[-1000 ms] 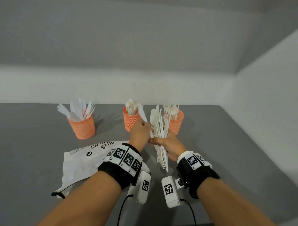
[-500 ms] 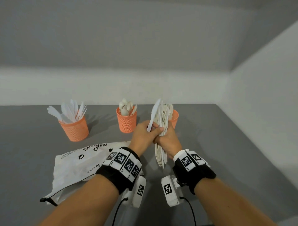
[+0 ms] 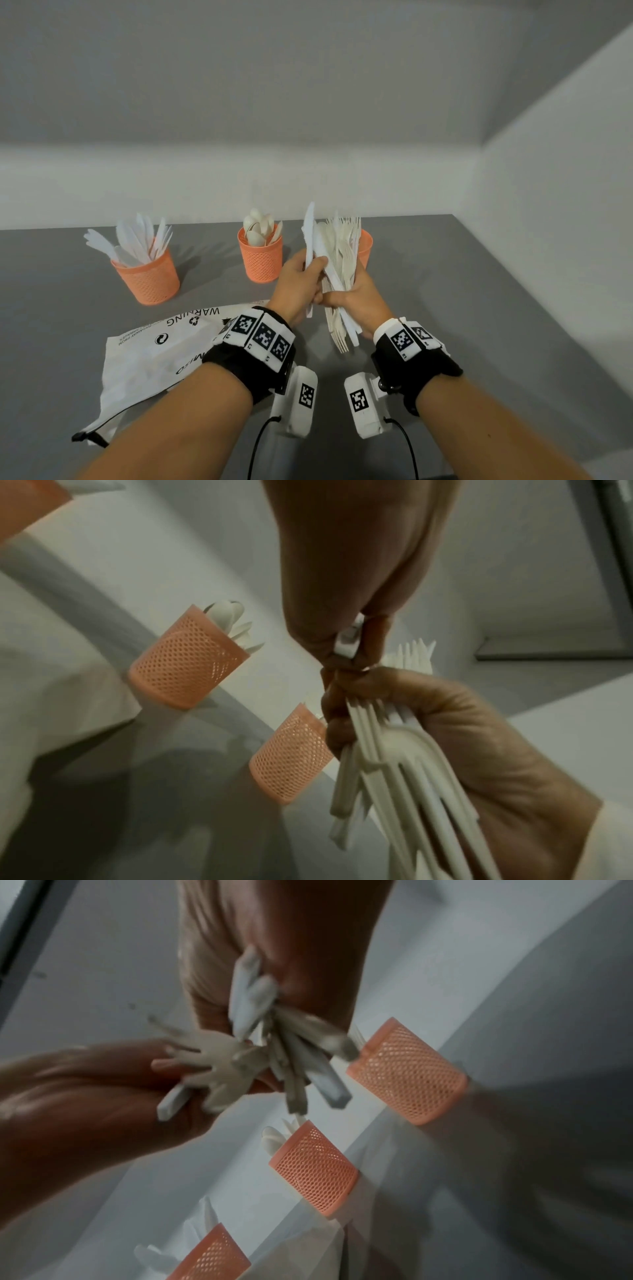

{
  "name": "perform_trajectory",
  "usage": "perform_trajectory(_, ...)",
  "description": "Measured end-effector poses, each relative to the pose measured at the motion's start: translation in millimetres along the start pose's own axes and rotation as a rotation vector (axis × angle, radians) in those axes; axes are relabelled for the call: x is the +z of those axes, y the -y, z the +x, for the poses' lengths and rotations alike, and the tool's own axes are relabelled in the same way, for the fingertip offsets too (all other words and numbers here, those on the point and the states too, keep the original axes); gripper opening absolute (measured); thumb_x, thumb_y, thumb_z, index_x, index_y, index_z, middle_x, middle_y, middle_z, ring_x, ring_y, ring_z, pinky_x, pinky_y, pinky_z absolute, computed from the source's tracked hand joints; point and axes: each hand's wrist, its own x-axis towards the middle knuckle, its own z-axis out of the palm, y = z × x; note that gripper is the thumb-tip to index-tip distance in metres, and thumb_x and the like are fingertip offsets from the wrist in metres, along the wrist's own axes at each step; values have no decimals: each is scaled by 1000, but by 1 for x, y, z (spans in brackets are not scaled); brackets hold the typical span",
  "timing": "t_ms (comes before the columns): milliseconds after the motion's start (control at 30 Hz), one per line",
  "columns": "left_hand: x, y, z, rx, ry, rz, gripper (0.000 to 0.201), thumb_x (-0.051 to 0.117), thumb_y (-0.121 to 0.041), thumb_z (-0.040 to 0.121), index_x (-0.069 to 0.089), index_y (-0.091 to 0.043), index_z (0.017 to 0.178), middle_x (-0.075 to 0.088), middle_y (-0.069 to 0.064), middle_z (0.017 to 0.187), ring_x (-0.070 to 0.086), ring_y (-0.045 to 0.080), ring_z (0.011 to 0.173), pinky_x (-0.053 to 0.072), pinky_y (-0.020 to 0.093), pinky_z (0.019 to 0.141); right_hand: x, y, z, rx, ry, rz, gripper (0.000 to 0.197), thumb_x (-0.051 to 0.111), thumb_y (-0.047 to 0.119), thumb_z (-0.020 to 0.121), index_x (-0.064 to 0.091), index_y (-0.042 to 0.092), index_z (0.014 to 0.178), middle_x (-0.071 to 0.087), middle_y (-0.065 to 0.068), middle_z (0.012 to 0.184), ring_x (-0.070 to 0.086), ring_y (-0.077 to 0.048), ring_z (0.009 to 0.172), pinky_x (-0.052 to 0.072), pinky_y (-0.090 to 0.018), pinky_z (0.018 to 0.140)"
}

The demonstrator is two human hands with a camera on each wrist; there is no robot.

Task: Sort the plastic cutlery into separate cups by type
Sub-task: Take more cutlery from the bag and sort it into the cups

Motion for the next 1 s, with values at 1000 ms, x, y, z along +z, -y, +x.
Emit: perform_trajectory(1000, -18, -18, 23, -116, -171, -434, 20, 45, -27, 97, 45, -15, 81, 31, -2, 56, 32, 7, 37, 37, 21, 40, -8, 4, 0, 164, -25, 159, 13, 62, 6, 84, 57, 12, 94, 49, 3, 53, 38, -9, 38, 36, -19, 40)
